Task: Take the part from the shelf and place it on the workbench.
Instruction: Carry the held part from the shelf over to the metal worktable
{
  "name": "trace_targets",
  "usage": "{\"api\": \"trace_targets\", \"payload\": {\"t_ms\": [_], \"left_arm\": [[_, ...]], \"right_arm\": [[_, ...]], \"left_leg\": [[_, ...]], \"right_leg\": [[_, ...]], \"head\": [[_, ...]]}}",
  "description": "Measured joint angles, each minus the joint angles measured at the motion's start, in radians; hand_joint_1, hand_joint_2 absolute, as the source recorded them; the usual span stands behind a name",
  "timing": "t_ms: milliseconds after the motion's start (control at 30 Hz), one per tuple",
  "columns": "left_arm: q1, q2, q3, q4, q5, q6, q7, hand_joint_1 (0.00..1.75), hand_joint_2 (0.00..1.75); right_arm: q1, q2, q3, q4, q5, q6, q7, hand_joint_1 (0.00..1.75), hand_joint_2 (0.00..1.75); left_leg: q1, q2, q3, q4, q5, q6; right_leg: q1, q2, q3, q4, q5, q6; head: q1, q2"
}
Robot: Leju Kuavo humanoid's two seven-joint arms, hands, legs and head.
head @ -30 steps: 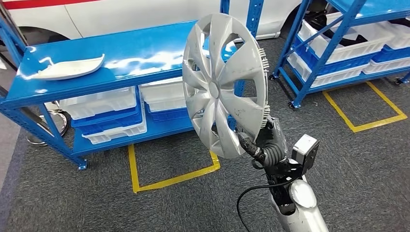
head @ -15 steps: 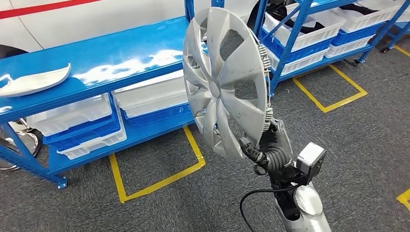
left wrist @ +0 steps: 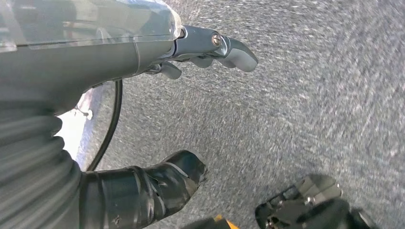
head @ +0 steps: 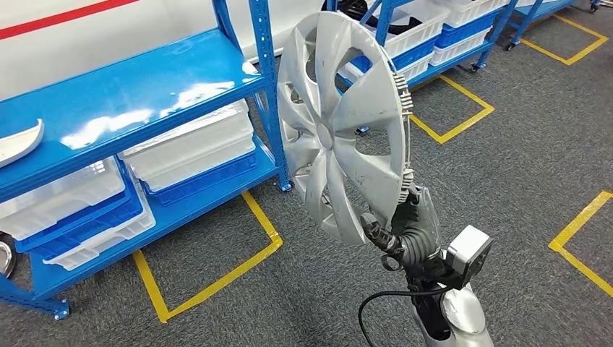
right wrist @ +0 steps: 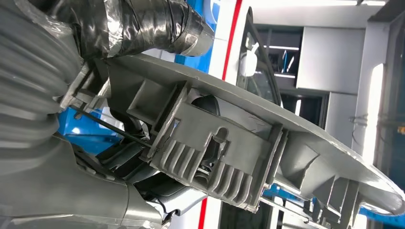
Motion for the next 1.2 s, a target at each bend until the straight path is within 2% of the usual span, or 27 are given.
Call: {"api": "trace_targets", "payload": {"t_ms": [67,133,167,200,233,267,300,333,367,400,433,500,567,633,667,700,733,767,800,833,867,933,1000,1033,1100,1133,1200], "left_arm": [[-0.002,-0.001,0.000,0.000,-0.004,-0.002,0.005,0.00,1.75],[0.000,-0.001,0.000,0.000,-0.006,-0.004,0.007,0.00,1.75],[0.002,-0.001,0.000,0.000,-0.006,-0.005,0.008,0.00,1.75],[0.003,-0.001,0.000,0.000,-0.006,-0.005,0.008,0.00,1.75],[0.004,-0.001,0.000,0.000,-0.007,-0.005,0.009,0.00,1.75],[0.004,-0.001,0.000,0.000,-0.008,-0.005,0.010,0.00,1.75],[0.003,-0.001,0.000,0.000,-0.008,-0.005,0.010,0.00,1.75],[0.003,0.000,0.000,0.000,-0.008,-0.005,0.011,0.00,1.75],[0.003,0.000,0.000,0.000,-0.008,-0.005,0.011,0.00,1.75],[0.002,0.001,0.000,0.000,-0.008,-0.005,0.011,0.00,1.75],[0.000,0.001,0.000,0.000,-0.008,-0.004,0.011,0.00,1.75],[-0.003,0.001,0.000,0.000,-0.009,-0.004,0.012,0.00,1.75],[-0.004,0.000,0.000,0.000,-0.009,-0.004,0.013,0.00,1.75],[-0.004,-0.001,0.000,0.000,-0.010,-0.003,0.014,0.00,1.75],[-0.002,-0.001,0.000,0.000,-0.011,-0.003,0.015,0.00,1.75],[-0.001,-0.001,0.000,0.000,-0.013,-0.003,0.016,0.00,1.75],[-0.001,-0.001,0.000,0.000,-0.015,-0.004,0.016,0.00,1.75],[-0.001,-0.002,0.000,0.000,-0.017,-0.004,0.017,0.00,1.75],[-0.002,-0.003,0.000,0.000,-0.019,-0.004,0.018,0.00,1.75],[-0.004,-0.004,-0.001,0.000,-0.021,-0.005,0.020,0.00,1.75],[-0.005,-0.005,-0.001,0.000,-0.024,-0.005,0.022,0.00,1.75],[-0.008,-0.005,-0.003,0.000,-0.027,-0.006,0.028,0.00,1.75],[-0.012,-0.006,-0.005,0.000,-0.029,-0.007,0.034,0.00,1.75],[-0.015,-0.006,-0.006,0.000,-0.030,-0.007,0.036,0.00,1.75],[-0.019,-0.006,-0.007,0.000,-0.031,-0.006,0.038,0.00,1.75],[-0.020,-0.006,-0.007,0.000,-0.030,-0.005,0.038,0.00,1.75],[-0.018,-0.006,-0.007,0.000,-0.029,-0.005,0.038,0.00,1.75]], "right_arm": [[0.008,-0.002,0.000,-0.010,0.001,-0.001,-0.002,1.75,1.75],[0.013,-0.003,0.000,-0.016,0.002,-0.001,-0.003,1.75,1.75],[0.016,-0.004,0.000,-0.017,0.002,-0.001,-0.004,1.75,1.75],[0.020,-0.004,0.000,-0.017,0.002,-0.001,-0.004,1.75,1.75],[0.025,-0.004,0.000,-0.018,0.002,-0.001,-0.005,1.75,1.75],[0.031,-0.005,0.000,-0.020,0.003,-0.001,-0.005,1.75,1.75],[0.035,-0.006,0.000,-0.022,0.004,-0.001,-0.005,1.75,1.75],[0.037,-0.006,0.000,-0.024,0.004,-0.001,-0.005,1.75,1.75],[0.039,-0.006,0.000,-0.026,0.005,-0.001,-0.006,1.75,1.75],[0.039,-0.006,0.000,-0.028,0.006,-0.001,-0.007,1.75,1.75],[0.041,-0.007,0.000,-0.030,0.006,-0.001,-0.008,1.75,1.75],[0.045,-0.008,0.000,-0.034,0.006,-0.002,-0.010,1.75,1.75],[0.048,-0.010,0.000,-0.038,0.006,-0.002,-0.010,1.75,1.75],[0.049,-0.012,0.000,-0.040,0.006,-0.002,-0.012,1.75,1.75],[0.050,-0.012,0.000,-0.041,0.006,-0.001,-0.012,1.75,1.75],[0.052,-0.013,0.000,-0.041,0.006,-0.002,-0.013,1.75,1.75],[0.054,-0.013,0.000,-0.041,0.006,-0.002,-0.013,1.75,1.75],[0.057,-0.014,0.000,-0.041,0.007,-0.003,-0.014,1.75,1.75],[0.059,-0.014,0.000,-0.042,0.007,-0.005,-0.014,1.75,1.75],[0.061,-0.015,0.000,-0.043,0.007,-0.006,-0.015,1.75,1.75],[0.063,-0.016,0.000,-0.046,0.008,-0.007,-0.017,1.75,1.75],[0.068,-0.017,0.000,-0.054,0.009,-0.007,-0.020,1.75,1.75],[0.074,-0.018,0.000,-0.063,0.009,-0.006,-0.022,1.75,1.75],[0.077,-0.018,0.000,-0.068,0.009,-0.006,-0.023,1.75,1.75],[0.079,-0.019,0.000,-0.075,0.008,-0.005,-0.024,1.75,1.75],[0.079,-0.020,0.000,-0.077,0.007,-0.004,-0.024,1.75,1.75],[0.079,-0.020,0.000,-0.078,0.003,-0.001,-0.025,1.75,1.75]], "left_leg": [[0.005,-0.037,-0.018,0.046,-0.037,-0.008],[0.006,-0.083,-0.072,0.167,-0.104,-0.009],[0.006,-0.092,-0.102,0.231,-0.128,-0.008],[0.005,-0.096,-0.121,0.271,-0.135,-0.006],[0.005,-0.098,-0.124,0.274,-0.123,-0.003],[0.004,-0.102,-0.110,0.240,-0.094,0.002],[0.004,-0.116,-0.081,0.177,-0.056,0.008],[0.004,-0.141,-0.052,0.112,-0.028,0.014],[0.004,-0.163,-0.028,0.056,-0.009,0.019],[0.003,-0.180,-0.013,0.022,-0.002,0.022],[0.001,-0.187,-0.008,0.010,-0.004,0.023],[0.002,-0.165,-0.002,-0.003,0.005,0.028],[0.007,-0.139,0.002,-0.020,0.017,0.038],[0.007,-0.111,0.002,-0.027,0.022,0.044],[0.006,-0.097,0.001,-0.027,0.022,0.044],[0.006,-0.082,0.000,-0.027,0.021,0.044],[0.007,-0.069,-0.001,-0.026,0.020,0.043],[0.008,-0.056,-0.001,-0.025,0.018,0.040],[0.010,-0.045,0.000,-0.023,0.016,0.036],[0.010,-0.036,0.000,-0.020,0.012,0.030],[0.009,-0.027,0.000,-0.015,0.007,0.023],[0.005,-0.010,0.002,-0.009,0.000,0.009],[0.006,0.004,0.005,-0.008,-0.005,-0.002],[0.010,-0.005,0.004,-0.002,-0.013,-0.007],[0.014,-0.049,-0.023,0.062,-0.057,-0.012],[0.014,-0.073,-0.049,0.121,-0.088,-0.012],[0.014,-0.094,-0.115,0.252,-0.134,-0.010]], "right_leg": [[-0.003,0.019,0.000,-0.007,0.007,-0.015],[-0.002,0.038,-0.002,-0.009,0.011,-0.025],[0.001,0.050,-0.004,-0.008,0.013,-0.028],[0.003,0.064,-0.005,-0.007,0.014,-0.029],[0.006,0.077,-0.005,-0.005,0.014,-0.030],[0.008,0.090,-0.006,-0.004,0.015,-0.030],[0.009,0.103,-0.006,-0.002,0.015,-0.030],[0.010,0.115,-0.007,0.000,0.015,-0.028],[0.010,0.126,-0.010,0.002,0.017,-0.026],[0.008,0.137,-0.013,0.003,0.019,-0.021],[0.005,0.148,-0.017,0.002,0.023,-0.014],[0.001,0.163,-0.023,-0.001,0.029,-0.002],[0.005,0.124,-0.040,0.031,0.004,0.007],[0.005,0.066,-0.086,0.133,-0.059,0.015],[0.001,0.053,-0.112,0.193,-0.087,0.021],[-0.004,0.046,-0.131,0.236,-0.101,0.026],[-0.010,0.041,-0.134,0.247,-0.097,0.032],[-0.015,0.035,-0.118,0.222,-0.076,0.037],[-0.020,0.026,-0.088,0.169,-0.047,0.041],[-0.020,0.005,-0.051,0.102,-0.023,0.044],[-0.017,-0.011,-0.022,0.047,-0.007,0.042],[-0.008,-0.025,-0.001,-0.002,-0.003,0.031],[-0.006,-0.001,-0.004,-0.003,-0.001,0.015],[-0.007,0.009,-0.004,-0.004,0.000,0.008],[-0.009,0.026,-0.001,-0.008,0.003,-0.007],[-0.007,0.034,-0.001,-0.008,0.003,-0.012],[-0.003,0.059,-0.001,-0.007,0.003,-0.017]], "head": [[0.000,0.000],[0.000,0.000],[0.000,0.000],[0.000,0.000],[0.000,0.000],[0.000,0.000],[0.000,0.000],[0.000,0.000],[0.000,0.000],[0.000,0.000],[0.000,0.000],[0.000,0.000],[0.003,0.000],[0.006,0.000],[0.006,0.000],[0.006,0.000],[0.006,0.000],[0.006,0.000],[0.006,0.000],[0.007,0.000],[0.006,0.000],[0.005,0.000],[0.004,0.000],[0.004,0.000],[0.004,0.000],[0.004,0.000],[0.004,0.000]]}}
